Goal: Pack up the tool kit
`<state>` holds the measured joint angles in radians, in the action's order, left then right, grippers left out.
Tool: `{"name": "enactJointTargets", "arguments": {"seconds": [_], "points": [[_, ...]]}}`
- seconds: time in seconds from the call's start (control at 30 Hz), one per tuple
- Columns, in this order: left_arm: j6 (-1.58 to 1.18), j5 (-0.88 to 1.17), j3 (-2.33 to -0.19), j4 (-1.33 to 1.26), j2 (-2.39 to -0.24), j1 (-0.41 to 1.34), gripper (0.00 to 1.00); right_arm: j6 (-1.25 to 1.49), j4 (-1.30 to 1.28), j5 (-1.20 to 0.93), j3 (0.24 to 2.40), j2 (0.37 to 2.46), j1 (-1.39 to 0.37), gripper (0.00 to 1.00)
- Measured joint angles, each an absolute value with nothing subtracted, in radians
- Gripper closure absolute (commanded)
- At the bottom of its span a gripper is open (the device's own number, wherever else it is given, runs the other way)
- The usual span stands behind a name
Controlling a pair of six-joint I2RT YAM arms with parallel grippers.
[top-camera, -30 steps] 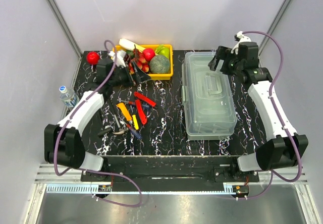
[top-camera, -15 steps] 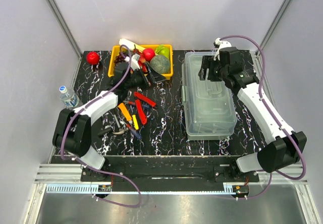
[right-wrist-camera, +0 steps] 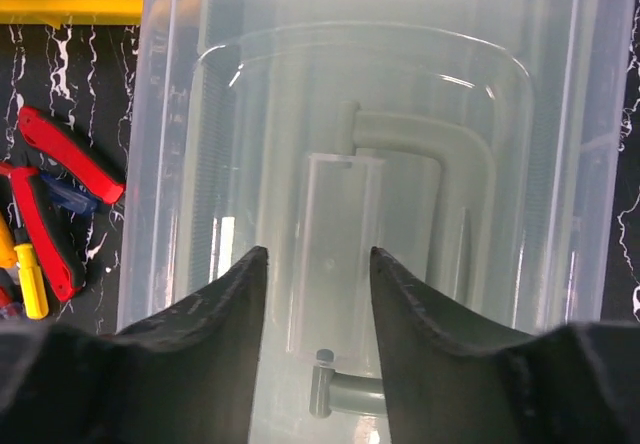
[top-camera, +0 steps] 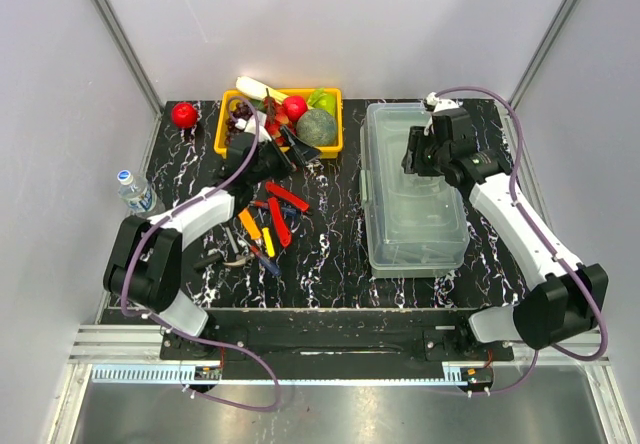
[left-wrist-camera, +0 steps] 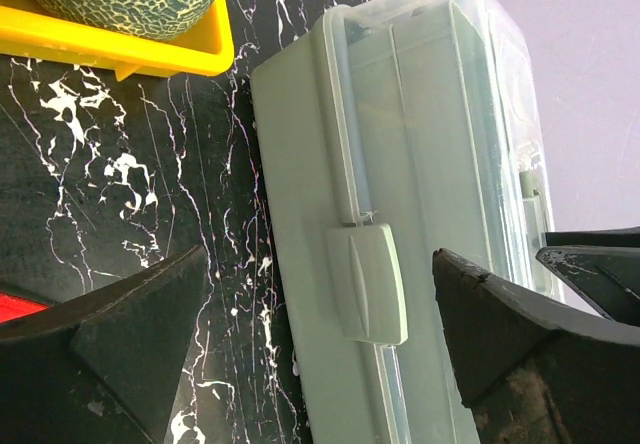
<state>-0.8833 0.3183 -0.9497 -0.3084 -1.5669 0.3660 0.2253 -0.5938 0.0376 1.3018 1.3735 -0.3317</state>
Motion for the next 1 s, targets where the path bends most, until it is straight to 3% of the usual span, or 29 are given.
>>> {"name": "enactJointTargets", "arguments": {"seconds": [0.1, 0.33, 0.63, 0.73, 0.87, 1.0], "points": [[-0.889, 0.337, -0.953, -0.324, -1.579, 0.359, 0.01, 0.233, -0.585, 0.053, 1.282, 1.358, -0.330, 0.62], [-1.023, 0.423, -0.942, -0.516, -1.704, 0.369, 0.01, 0.346, -0.566, 0.102, 1.232, 1.314, -0.339, 0.67], [-1.354, 0.444, -0.875, -0.929, -1.922, 0.468, 0.01, 0.542, -0.581, 0.174, 1.233, 1.314, -0.354, 0.68], [-1.420, 0.430, -0.875, -1.010, -1.949, 0.505, 0.01, 0.577, -0.593, 0.178, 1.241, 1.318, -0.356, 0.60], [-1.493, 0.398, -0.875, -1.112, -1.967, 0.551, 0.01, 0.614, -0.601, 0.178, 1.250, 1.320, -0.364, 0.39], [-1.523, 0.339, -0.860, -1.141, -1.968, 0.576, 0.01, 0.624, -0.609, 0.172, 1.265, 1.320, -0.382, 0.33]]}}
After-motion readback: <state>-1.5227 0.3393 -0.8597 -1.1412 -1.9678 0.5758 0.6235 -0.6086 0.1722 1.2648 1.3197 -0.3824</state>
